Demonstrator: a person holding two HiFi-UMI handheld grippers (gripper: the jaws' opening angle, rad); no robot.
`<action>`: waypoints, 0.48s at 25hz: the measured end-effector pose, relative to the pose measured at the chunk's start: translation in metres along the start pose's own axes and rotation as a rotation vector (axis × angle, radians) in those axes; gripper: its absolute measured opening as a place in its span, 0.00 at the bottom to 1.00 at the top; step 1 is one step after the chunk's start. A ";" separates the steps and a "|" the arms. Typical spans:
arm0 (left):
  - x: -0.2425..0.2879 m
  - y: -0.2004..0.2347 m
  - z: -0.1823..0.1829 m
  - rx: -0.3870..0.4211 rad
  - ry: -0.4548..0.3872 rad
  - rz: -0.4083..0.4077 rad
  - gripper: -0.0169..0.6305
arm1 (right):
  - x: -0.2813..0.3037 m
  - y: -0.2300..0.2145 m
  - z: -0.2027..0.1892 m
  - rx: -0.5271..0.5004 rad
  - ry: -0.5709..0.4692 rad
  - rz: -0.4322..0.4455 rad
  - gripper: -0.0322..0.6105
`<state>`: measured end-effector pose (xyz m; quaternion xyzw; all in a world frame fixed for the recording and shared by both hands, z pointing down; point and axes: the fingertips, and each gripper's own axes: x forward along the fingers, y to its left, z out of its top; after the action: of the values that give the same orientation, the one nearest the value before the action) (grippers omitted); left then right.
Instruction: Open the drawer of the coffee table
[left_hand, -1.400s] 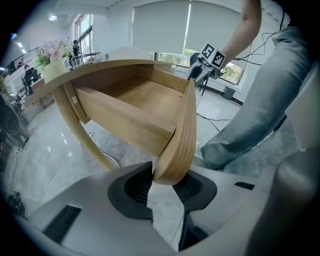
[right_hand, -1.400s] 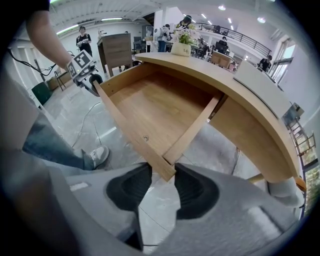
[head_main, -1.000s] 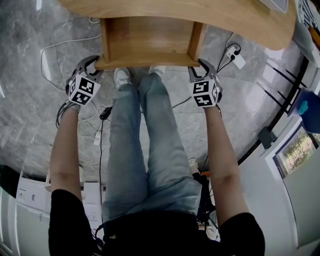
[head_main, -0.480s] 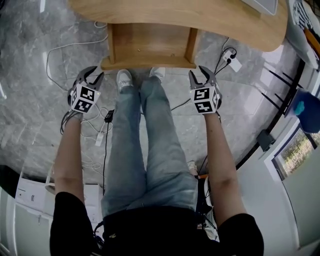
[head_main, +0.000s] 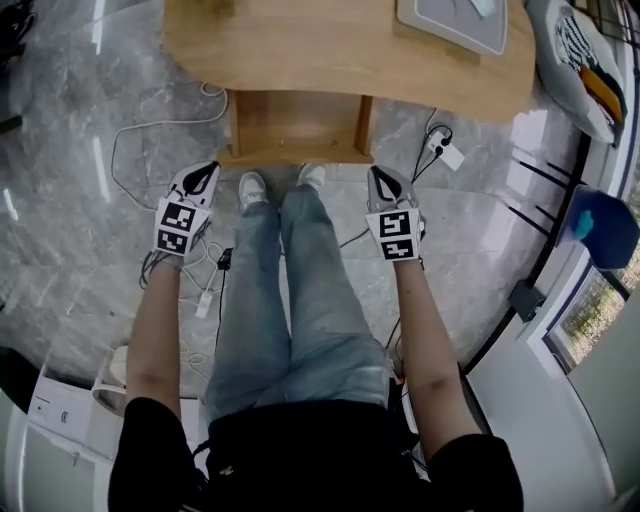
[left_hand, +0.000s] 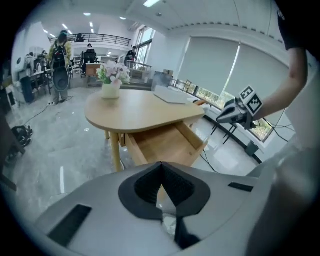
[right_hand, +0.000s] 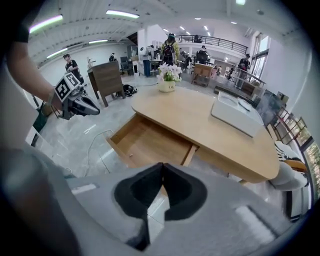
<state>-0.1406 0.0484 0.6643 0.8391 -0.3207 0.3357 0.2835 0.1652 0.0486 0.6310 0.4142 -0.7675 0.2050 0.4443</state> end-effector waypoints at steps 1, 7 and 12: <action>-0.009 -0.004 0.013 -0.008 -0.026 -0.003 0.05 | -0.008 0.002 0.008 0.010 -0.014 0.007 0.05; -0.064 -0.028 0.080 -0.025 -0.147 -0.016 0.05 | -0.061 0.012 0.068 0.058 -0.110 0.020 0.05; -0.113 -0.044 0.138 -0.063 -0.258 -0.019 0.05 | -0.113 0.019 0.128 0.080 -0.207 0.028 0.05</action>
<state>-0.1205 0.0204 0.4837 0.8691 -0.3569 0.2119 0.2691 0.1137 0.0234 0.4691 0.4399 -0.8062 0.1979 0.3426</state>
